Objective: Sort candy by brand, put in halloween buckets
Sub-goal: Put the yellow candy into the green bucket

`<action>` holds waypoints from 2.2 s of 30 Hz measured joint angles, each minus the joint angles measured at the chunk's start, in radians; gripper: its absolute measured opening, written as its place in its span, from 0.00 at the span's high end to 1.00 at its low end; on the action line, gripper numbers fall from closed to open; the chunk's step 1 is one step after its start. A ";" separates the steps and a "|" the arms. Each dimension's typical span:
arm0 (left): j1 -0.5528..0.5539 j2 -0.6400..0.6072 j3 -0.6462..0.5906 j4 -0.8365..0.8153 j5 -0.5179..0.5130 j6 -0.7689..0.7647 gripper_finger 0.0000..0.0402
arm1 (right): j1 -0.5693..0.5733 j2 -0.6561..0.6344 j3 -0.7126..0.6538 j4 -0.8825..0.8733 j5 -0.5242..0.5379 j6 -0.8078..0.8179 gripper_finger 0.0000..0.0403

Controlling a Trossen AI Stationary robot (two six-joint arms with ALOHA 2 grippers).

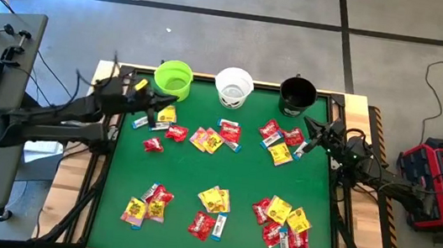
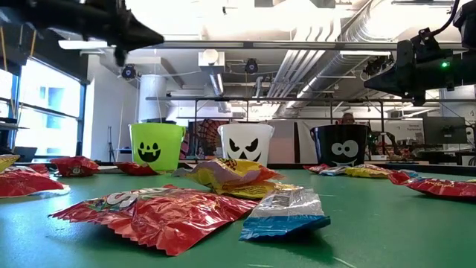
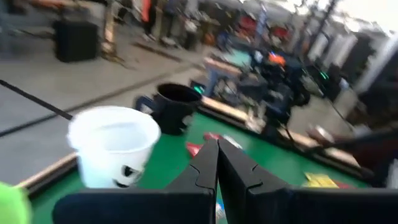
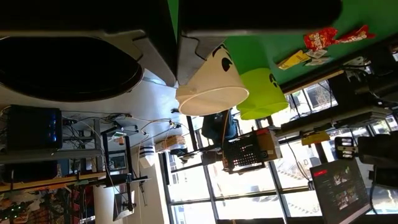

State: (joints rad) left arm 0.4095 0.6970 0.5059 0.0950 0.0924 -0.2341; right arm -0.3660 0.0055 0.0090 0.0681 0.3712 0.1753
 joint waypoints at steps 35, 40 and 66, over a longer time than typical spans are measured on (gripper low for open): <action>-0.106 0.850 0.450 -0.333 0.024 -0.073 0.77 | 0.000 0.000 0.000 0.000 0.000 0.000 1.00; -0.105 0.952 0.531 -0.421 -0.079 -0.128 0.74 | 0.000 0.000 0.000 0.000 0.000 0.000 1.00; -0.064 1.165 0.649 -0.585 -0.063 -0.173 0.54 | 0.000 0.000 0.000 0.000 0.000 0.000 1.00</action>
State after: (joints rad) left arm 0.3456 1.8625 1.1545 -0.4898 0.0291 -0.4069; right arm -0.3661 0.0055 0.0090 0.0679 0.3710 0.1753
